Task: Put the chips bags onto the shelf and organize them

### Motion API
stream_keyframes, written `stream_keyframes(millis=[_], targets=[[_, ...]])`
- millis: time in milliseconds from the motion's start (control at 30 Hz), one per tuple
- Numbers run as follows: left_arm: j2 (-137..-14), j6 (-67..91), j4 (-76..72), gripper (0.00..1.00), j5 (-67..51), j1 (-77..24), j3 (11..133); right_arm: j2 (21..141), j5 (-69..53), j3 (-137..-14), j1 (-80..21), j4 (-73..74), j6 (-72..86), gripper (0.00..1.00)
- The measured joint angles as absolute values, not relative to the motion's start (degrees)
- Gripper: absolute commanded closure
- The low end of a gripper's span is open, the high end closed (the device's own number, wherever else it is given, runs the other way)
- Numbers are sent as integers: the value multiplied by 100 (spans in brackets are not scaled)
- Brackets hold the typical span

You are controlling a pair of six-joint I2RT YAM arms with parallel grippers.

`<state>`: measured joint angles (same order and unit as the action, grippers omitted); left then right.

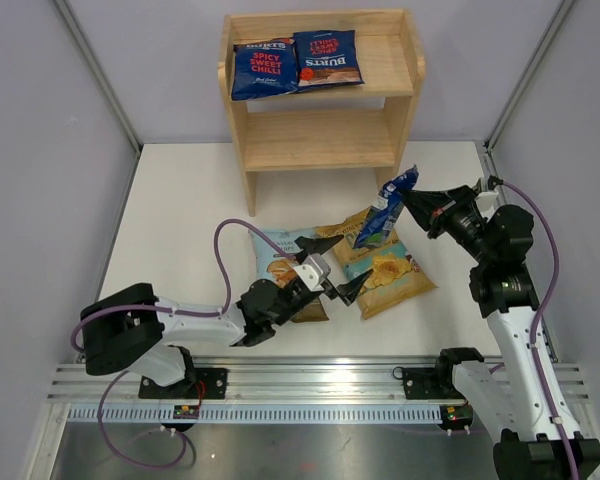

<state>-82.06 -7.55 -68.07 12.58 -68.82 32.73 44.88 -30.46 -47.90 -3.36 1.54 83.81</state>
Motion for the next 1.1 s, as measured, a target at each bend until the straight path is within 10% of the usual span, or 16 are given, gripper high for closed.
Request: stream_keyframes(millis=[367,733,967,1100], targets=[[-8792,-738,-7087,1,1415,-6897,3861,4154,-3124,-4803,-482,244,8541,100],[-8941,-687,-7144,66,1391,-6934,4093,4088,-3114,-4788,-764,266,8595,100],[-8930,-604,-7168,80,1424,-6936,4086,4088,-3109,-4724,-797,165,8593,100],[-8788,-449,-7054,82,1417,-6936,4058,4091,-3103,-4720,-805,141,8519,54]])
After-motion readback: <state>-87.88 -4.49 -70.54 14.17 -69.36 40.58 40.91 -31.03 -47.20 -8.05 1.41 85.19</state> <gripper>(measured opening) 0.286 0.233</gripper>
